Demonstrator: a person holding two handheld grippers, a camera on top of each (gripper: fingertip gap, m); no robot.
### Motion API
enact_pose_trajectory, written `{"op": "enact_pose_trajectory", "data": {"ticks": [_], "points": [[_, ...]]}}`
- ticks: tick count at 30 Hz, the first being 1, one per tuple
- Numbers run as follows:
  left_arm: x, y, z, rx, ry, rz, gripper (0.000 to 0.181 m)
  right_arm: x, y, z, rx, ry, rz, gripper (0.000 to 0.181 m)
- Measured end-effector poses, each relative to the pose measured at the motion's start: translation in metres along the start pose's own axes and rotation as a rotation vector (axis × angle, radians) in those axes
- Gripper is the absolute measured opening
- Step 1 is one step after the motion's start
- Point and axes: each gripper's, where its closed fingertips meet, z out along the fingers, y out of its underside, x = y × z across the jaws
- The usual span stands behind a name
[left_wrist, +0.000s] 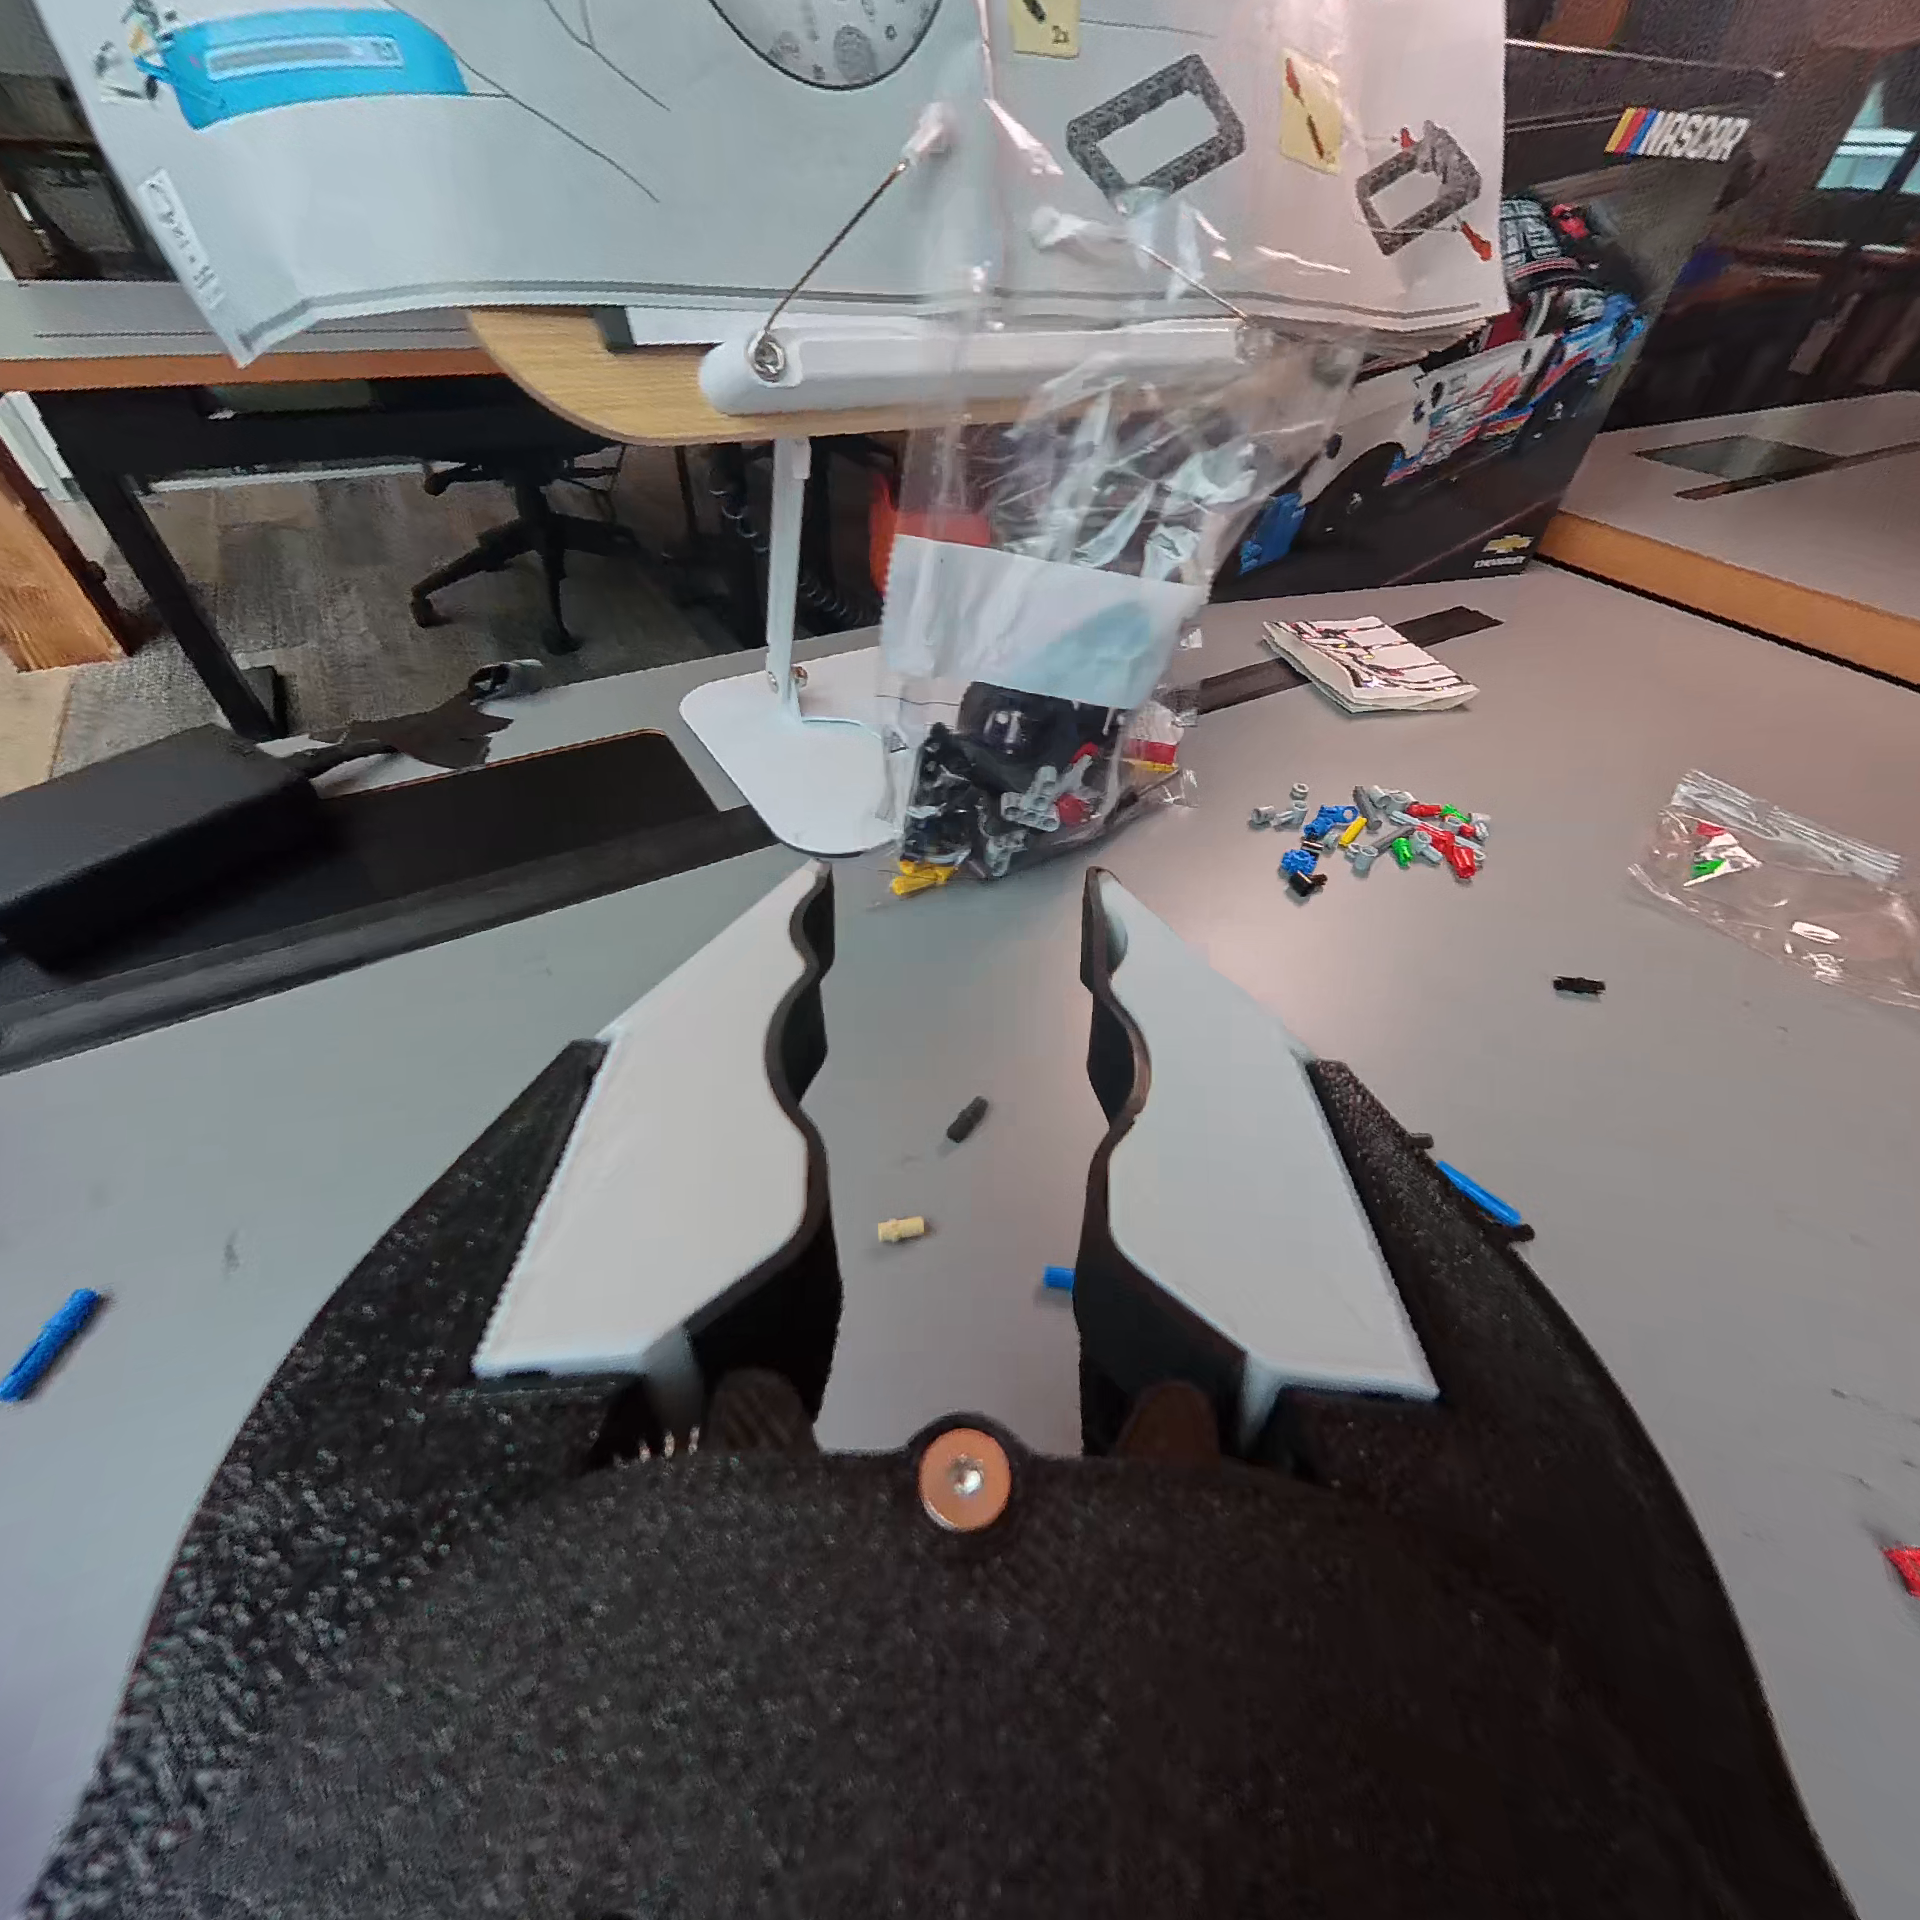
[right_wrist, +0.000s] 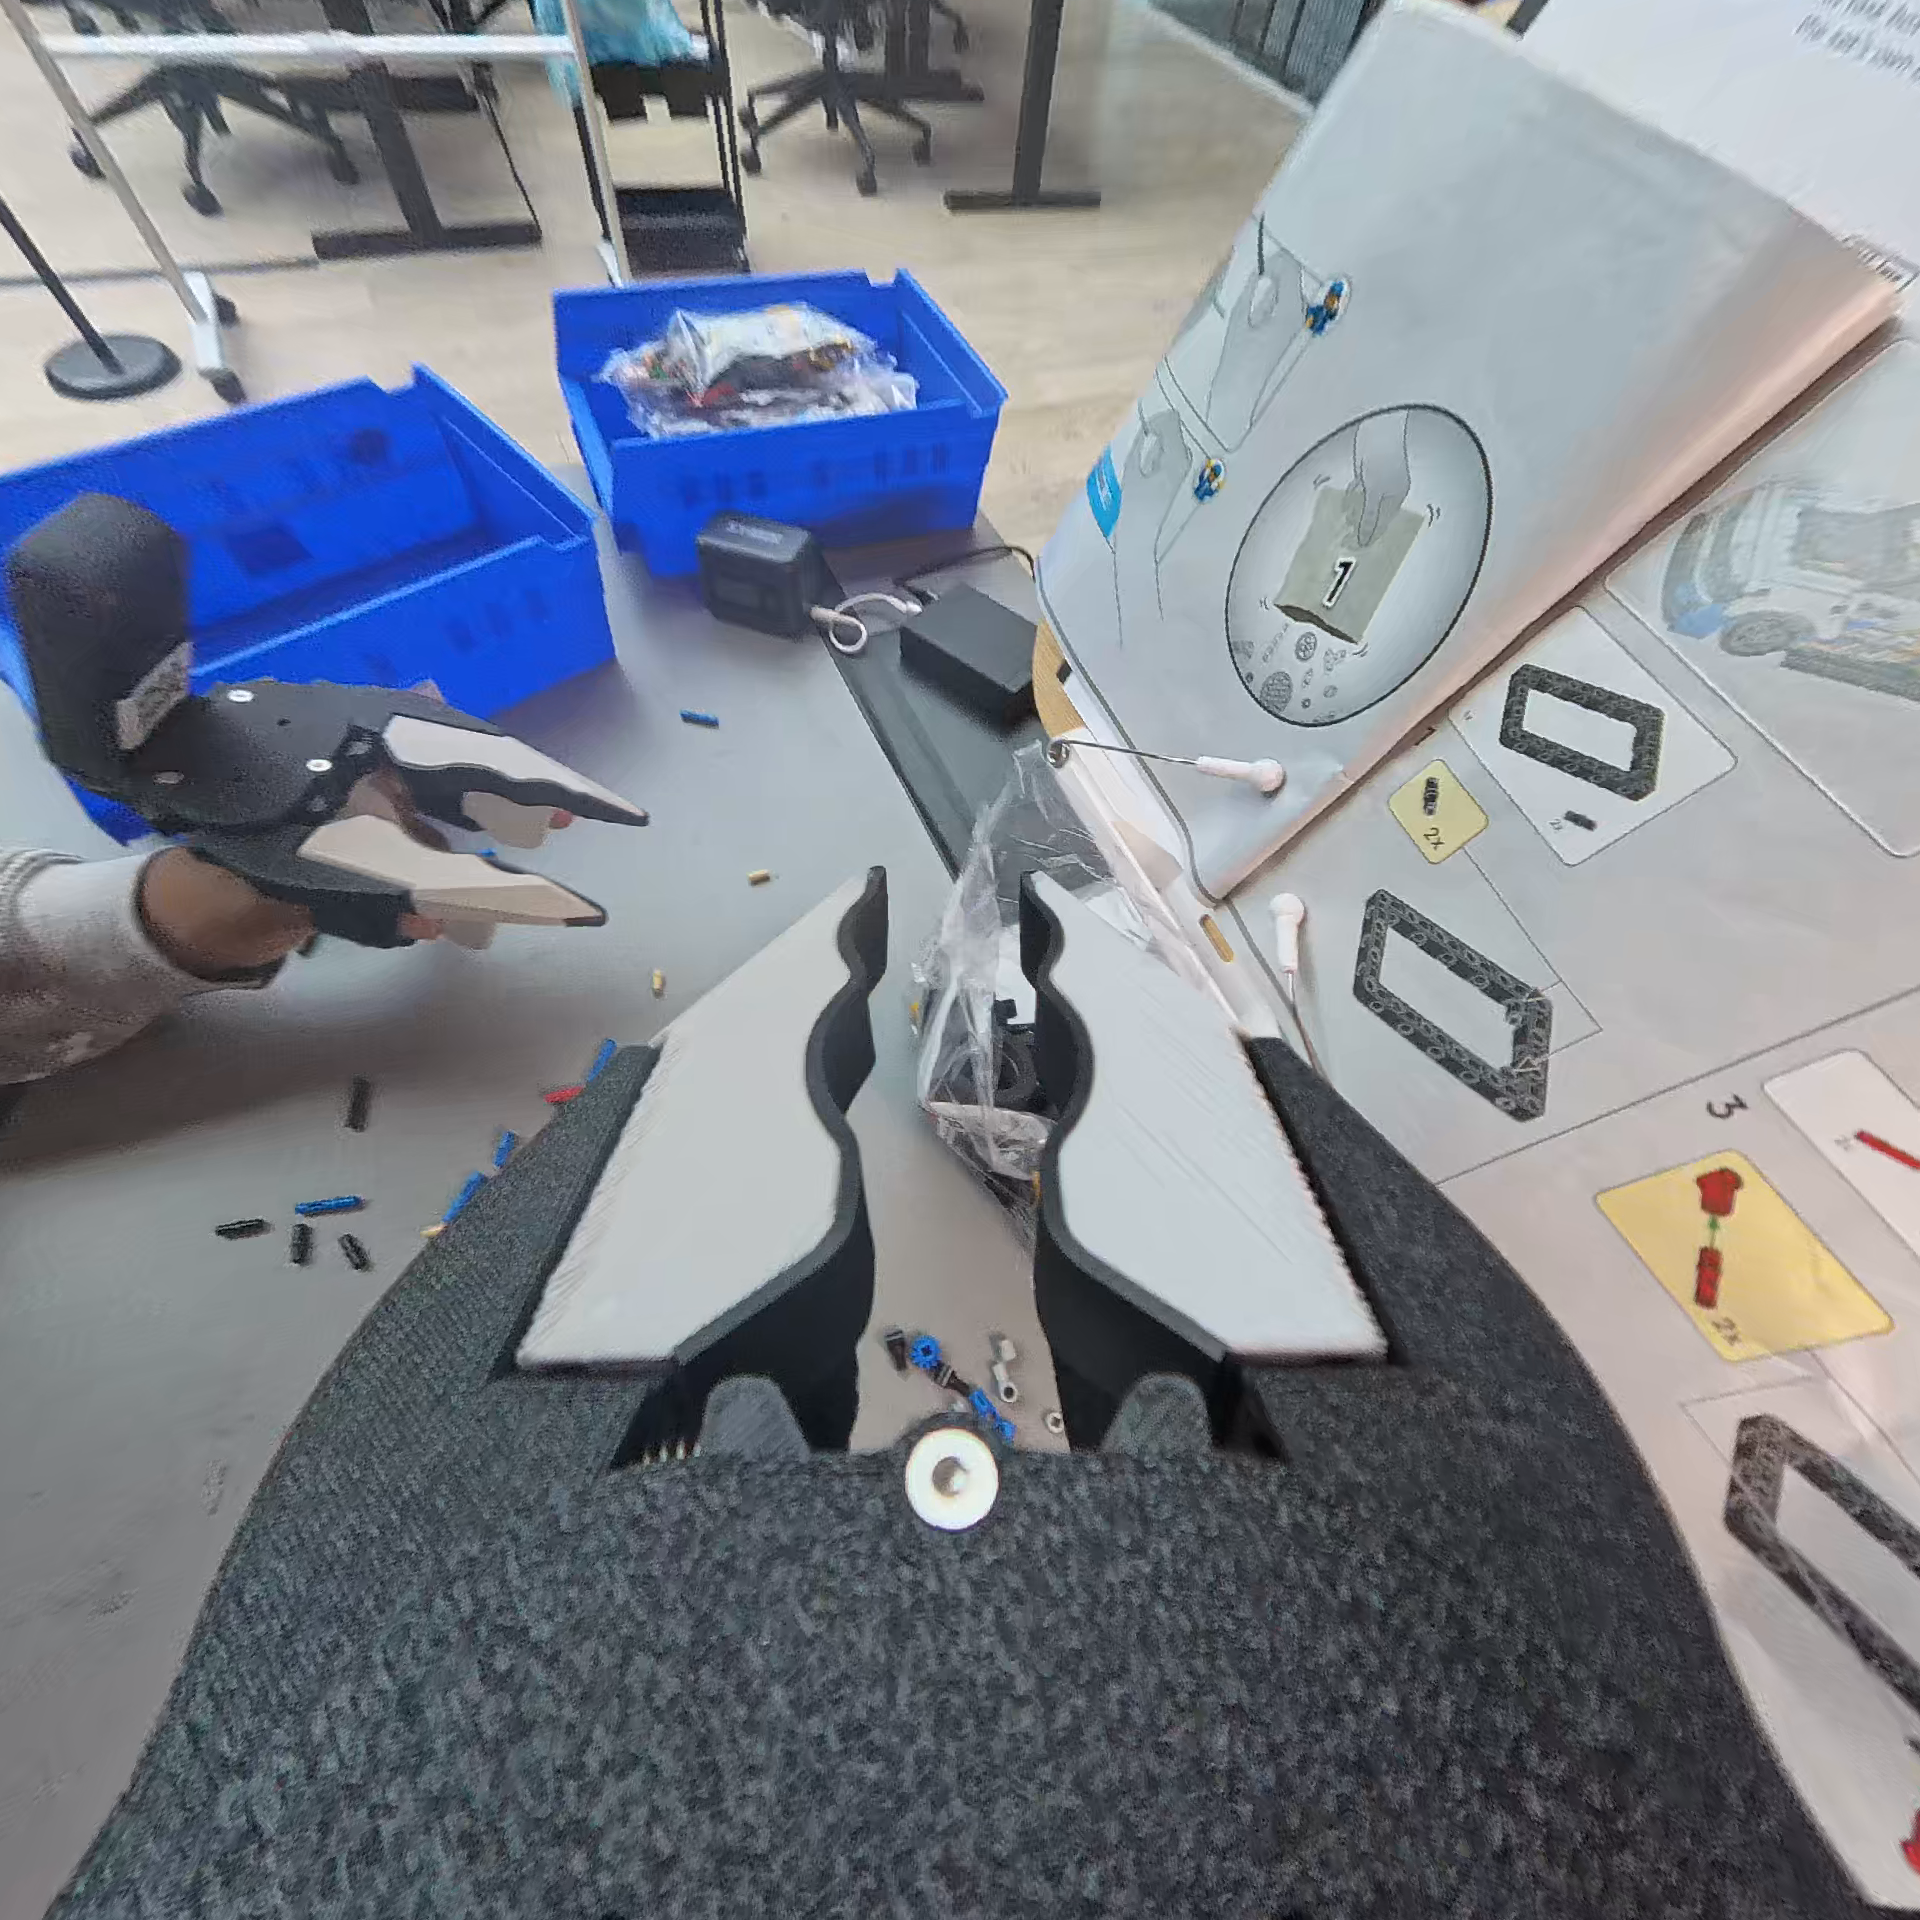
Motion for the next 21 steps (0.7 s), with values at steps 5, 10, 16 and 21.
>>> {"op": "enact_pose_trajectory", "data": {"ticks": [5,10,16,21], "points": [[-0.061,-0.017,-0.028,0.019,-0.208,-0.022,0.042,-0.06,0.028,-0.053,0.164,0.007,-0.015,0.021],[-0.11,0.0,-0.045,-0.151,-0.327,-0.08,0.035,-0.146,0.121,-0.079,0.167,-0.046,0.017,0.0],[-0.14,0.052,-0.039,-0.528,-0.358,-0.138,0.039,-0.201,0.202,-0.105,0.168,0.0,0.134,0.0],[-0.135,0.065,-0.039,-0.905,-0.275,-0.03,0.039,-0.195,0.226,-0.125,0.245,0.07,0.234,0.0]]}}
